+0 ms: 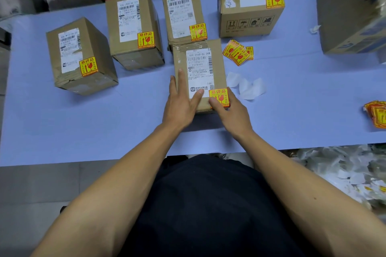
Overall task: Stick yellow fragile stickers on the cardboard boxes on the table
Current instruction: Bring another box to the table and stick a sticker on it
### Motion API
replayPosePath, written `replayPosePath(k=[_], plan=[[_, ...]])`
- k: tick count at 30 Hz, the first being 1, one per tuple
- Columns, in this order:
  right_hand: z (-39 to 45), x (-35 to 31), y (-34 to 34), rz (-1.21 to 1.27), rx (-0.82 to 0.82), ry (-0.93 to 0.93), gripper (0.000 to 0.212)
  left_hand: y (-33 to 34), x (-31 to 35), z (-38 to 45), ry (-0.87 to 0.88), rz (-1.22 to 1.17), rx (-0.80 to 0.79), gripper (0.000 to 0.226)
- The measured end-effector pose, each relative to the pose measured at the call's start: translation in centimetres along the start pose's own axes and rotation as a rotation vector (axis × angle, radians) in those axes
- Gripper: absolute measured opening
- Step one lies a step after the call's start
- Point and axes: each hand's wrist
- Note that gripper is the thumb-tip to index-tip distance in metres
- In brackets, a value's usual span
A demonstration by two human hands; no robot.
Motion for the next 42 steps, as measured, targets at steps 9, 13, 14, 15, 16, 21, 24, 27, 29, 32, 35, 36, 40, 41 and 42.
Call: replayPosePath(k=[9, 13, 14, 15, 16, 21, 24, 27, 29, 32, 35, 36, 40, 41, 42], plan=[[0.5, 0.8, -3.4, -0.009, -0.045, -0.017, 0.064, -1.4, -0.4, 0.3, 0.034, -0.141, 0.010, 0.084], [2.3, 0.9, -6.0, 0.004, 0.133, 0.003, 0.057, -2.9, -1.4, 1.9, -0.159, -0.335, -0.046, 0.083], [3.1, 0.7, -6.0, 0.020, 0.139, 0.022, 0.056, -3.0, -1.4, 2.3, -0.227, -0.402, -0.065, 0.080], [3.8, 0.4, -5.7, 0.038, 0.130, 0.034, 0.057, -3.0, -1.3, 2.7, -0.290, -0.480, -0.078, 0.076], [4.6, 0.1, -5.1, 0.058, 0.109, 0.042, 0.059, -2.9, -1.1, 3.1, -0.342, -0.564, -0.095, 0.074], [7.8, -1.6, -1.4, 0.152, -0.089, 0.098, 0.073, -1.7, 0.3, 4.0, -0.411, -0.814, -0.180, 0.046], [8.4, -1.8, -0.6, 0.139, -0.110, 0.119, 0.073, -1.3, 0.9, 4.2, -0.388, -0.811, -0.154, 0.035], [8.3, -1.9, -0.6, 0.111, -0.104, 0.120, 0.072, -1.2, 0.9, 4.0, -0.366, -0.806, -0.151, 0.039], [7.9, -1.9, -0.3, 0.098, -0.096, 0.106, 0.072, -1.4, 0.4, 3.5, -0.350, -0.819, -0.146, 0.040], [6.7, -2.6, 1.2, 0.087, -0.089, 0.084, 0.071, -2.3, -1.3, 2.5, -0.341, -0.834, -0.121, 0.039], [5.9, -3.7, 3.8, 0.076, -0.126, 0.060, 0.066, -4.0, -3.8, 1.6, -0.357, -0.829, -0.089, 0.039], [5.8, -4.2, 4.8, 0.067, -0.147, 0.059, 0.066, -4.7, -4.7, 1.4, -0.362, -0.820, -0.075, 0.040], [5.5, -6.2, 8.7, 0.023, -0.211, 0.035, 0.065, -7.3, -8.4, 1.2, -0.380, -0.811, -0.030, 0.038], [5.4, -6.7, 9.6, 0.012, -0.222, 0.028, 0.065, -7.8, -9.2, 1.2, -0.388, -0.810, -0.023, 0.037], [5.3, -7.2, 10.4, 0.000, -0.231, 0.020, 0.064, -8.3, -10.0, 1.4, -0.396, -0.804, -0.020, 0.037]])
Point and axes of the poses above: each hand's wrist, its own z-axis towards the middle knuckle, its own y-axis out of the palm, x = y × z, and after that the axes turned 7 degrees about -y, right-handed
